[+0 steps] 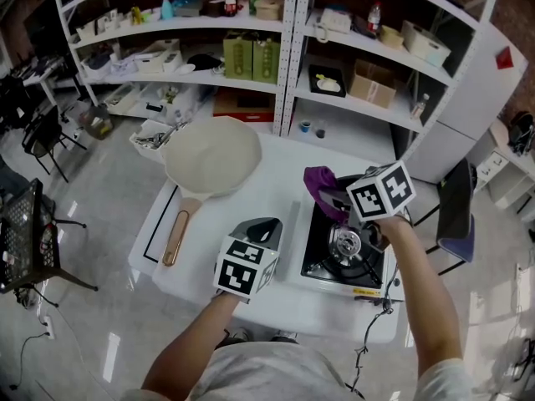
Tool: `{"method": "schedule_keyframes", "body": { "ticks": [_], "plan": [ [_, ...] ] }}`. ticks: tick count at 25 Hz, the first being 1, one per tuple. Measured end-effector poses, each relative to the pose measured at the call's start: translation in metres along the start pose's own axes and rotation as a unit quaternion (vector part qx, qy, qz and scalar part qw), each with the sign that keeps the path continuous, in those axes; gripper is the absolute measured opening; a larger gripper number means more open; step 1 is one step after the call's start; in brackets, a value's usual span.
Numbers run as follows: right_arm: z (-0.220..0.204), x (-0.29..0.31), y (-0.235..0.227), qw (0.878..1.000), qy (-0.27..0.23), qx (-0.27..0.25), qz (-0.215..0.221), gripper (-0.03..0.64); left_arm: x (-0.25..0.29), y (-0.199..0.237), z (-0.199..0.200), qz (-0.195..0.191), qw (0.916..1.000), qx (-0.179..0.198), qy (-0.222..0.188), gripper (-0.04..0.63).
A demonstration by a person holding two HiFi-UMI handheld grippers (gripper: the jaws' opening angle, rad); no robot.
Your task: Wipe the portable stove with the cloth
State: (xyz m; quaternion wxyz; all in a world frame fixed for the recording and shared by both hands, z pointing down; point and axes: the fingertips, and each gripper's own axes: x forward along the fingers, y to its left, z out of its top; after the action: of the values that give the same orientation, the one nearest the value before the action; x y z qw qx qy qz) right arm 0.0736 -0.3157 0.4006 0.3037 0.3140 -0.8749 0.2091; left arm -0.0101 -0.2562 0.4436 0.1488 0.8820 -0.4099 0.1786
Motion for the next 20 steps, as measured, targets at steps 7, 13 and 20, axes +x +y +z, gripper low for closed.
{"method": "schedule_keyframes", "body": {
  "ticks": [7, 13, 20],
  "plan": [
    [-0.009, 0.036, 0.001, 1.0, -0.002, 0.008, -0.007, 0.061, -0.009, 0.011, -0.004, 0.003, 1.0, 0.0, -0.001, 0.005],
    [-0.032, 0.042, -0.005, 0.999, 0.02, 0.037, -0.016, 0.061, -0.011, 0.013, -0.006, -0.006, 1.0, 0.003, 0.003, 0.005],
    [-0.051, 0.035, 0.006, 0.997, 0.016, 0.081, -0.007, 0.061, -0.011, 0.0, -0.01, -0.029, 0.9994, 0.015, 0.008, 0.005]
  ]
}}
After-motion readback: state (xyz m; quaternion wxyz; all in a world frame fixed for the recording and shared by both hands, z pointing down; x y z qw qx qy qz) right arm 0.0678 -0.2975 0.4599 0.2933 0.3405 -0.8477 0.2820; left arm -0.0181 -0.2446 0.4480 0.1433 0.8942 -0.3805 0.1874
